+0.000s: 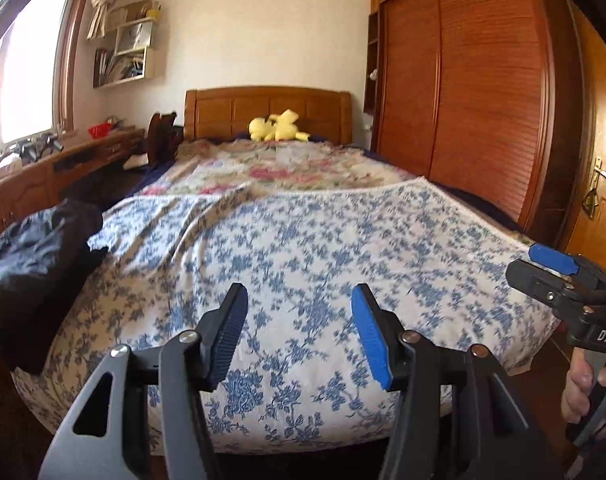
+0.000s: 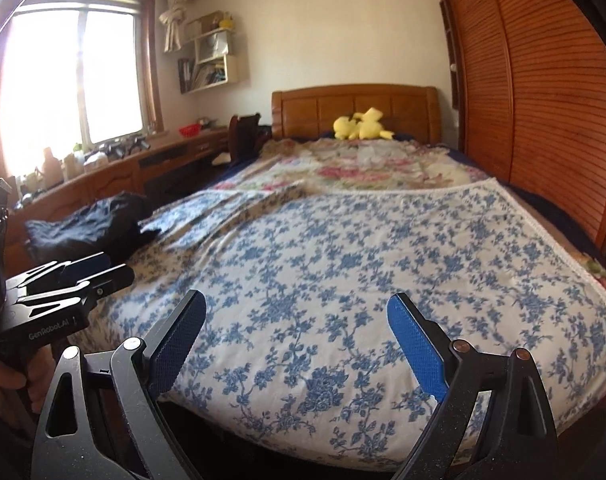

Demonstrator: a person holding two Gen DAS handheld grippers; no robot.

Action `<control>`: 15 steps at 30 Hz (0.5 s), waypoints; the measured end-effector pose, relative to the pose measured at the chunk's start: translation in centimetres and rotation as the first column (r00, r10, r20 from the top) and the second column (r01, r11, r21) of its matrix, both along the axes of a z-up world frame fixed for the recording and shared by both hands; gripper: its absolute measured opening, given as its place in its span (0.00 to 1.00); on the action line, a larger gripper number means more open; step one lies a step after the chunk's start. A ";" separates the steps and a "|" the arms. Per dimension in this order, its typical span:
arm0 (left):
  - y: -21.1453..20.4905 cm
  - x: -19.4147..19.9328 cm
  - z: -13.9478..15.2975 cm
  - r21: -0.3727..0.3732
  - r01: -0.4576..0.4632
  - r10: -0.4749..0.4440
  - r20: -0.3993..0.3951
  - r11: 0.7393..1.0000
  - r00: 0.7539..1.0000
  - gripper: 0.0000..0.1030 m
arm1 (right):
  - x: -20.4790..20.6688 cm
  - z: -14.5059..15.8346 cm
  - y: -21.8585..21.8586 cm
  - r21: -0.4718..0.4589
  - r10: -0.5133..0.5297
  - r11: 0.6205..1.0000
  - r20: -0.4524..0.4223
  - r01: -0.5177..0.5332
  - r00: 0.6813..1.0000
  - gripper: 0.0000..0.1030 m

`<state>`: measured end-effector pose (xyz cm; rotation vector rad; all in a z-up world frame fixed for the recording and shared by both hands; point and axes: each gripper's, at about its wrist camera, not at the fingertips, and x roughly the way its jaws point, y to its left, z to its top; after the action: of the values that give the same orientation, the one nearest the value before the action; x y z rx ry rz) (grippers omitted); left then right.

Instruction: Fold large clothes

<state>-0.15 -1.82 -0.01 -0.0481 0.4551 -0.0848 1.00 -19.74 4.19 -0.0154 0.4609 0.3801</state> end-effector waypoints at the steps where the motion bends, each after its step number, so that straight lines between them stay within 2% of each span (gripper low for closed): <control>1: 0.0 -0.3 0.5 0.001 -0.002 0.002 0.009 1.000 1.000 0.52 | -0.2 0.3 0.0 0.002 -0.002 1.000 0.008 0.002 1.000 0.91; 8: 1.0 -2.2 2.9 0.007 -0.051 0.050 0.059 0.999 0.997 0.52 | -2.0 2.6 -0.4 0.019 -0.026 1.000 0.083 0.024 0.996 0.91; 15: 2.1 -2.4 2.5 0.019 -0.104 0.103 0.060 0.994 0.993 0.52 | -2.7 3.0 -1.0 -0.006 -0.089 0.996 0.129 0.091 0.988 0.91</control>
<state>-2.51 0.29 2.47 -0.0476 0.3935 0.0204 -1.72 -20.75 7.21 -0.0303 0.3347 0.2858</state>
